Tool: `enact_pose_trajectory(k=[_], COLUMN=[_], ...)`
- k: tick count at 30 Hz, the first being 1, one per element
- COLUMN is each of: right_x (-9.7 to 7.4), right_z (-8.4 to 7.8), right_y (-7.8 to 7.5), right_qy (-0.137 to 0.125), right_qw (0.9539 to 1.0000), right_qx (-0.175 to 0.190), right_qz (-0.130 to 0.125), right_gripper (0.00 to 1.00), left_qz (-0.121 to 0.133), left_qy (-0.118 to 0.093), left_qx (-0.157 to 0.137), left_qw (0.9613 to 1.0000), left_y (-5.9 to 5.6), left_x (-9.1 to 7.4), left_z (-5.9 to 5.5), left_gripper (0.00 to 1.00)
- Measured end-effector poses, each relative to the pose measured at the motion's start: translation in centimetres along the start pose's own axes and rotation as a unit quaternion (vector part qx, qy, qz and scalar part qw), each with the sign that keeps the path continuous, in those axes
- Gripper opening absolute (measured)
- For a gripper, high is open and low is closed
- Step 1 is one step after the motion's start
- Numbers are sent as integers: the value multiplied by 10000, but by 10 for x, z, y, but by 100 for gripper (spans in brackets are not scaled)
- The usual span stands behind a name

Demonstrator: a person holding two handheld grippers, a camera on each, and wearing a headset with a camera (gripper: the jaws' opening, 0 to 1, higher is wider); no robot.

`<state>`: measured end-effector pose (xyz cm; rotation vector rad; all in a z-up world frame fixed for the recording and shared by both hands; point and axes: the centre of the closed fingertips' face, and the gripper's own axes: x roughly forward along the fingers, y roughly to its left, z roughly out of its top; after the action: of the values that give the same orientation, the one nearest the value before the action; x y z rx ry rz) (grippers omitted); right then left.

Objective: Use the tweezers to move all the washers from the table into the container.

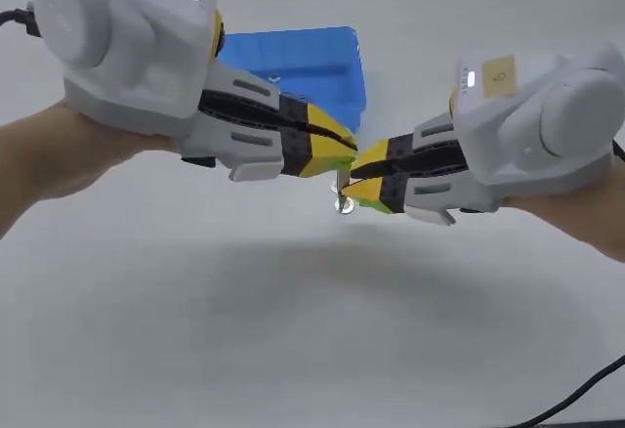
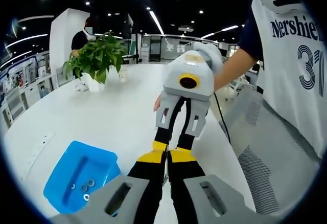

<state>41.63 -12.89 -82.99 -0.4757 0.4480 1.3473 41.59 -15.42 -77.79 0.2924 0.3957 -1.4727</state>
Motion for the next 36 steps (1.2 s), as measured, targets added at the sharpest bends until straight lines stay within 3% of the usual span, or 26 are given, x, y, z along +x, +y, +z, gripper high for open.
enact_pose_trajectory(k=[18,27,31,36], right_x=[5,7,10,15], right_z=[-9,-9,-12,-12], right_y=[2,-2,6,7], right_qy=[31,-206,-141,-75], right_qw=[9999,9970,9972,9985], right_qx=[147,689,585,396], right_qz=[65,303,444,381], right_gripper=[11,13,14,15], left_qz=[-70,-59,-55,-99], left_qy=[23,64,61,40], left_qx=[-41,-24,-21,-51], left_qw=[10000,10000,10000,9999], left_y=[-3,-1,-1,-2], left_x=[3,1,1,2], left_z=[-4,-6,-5,-5], left_gripper=[6,6,6,6])
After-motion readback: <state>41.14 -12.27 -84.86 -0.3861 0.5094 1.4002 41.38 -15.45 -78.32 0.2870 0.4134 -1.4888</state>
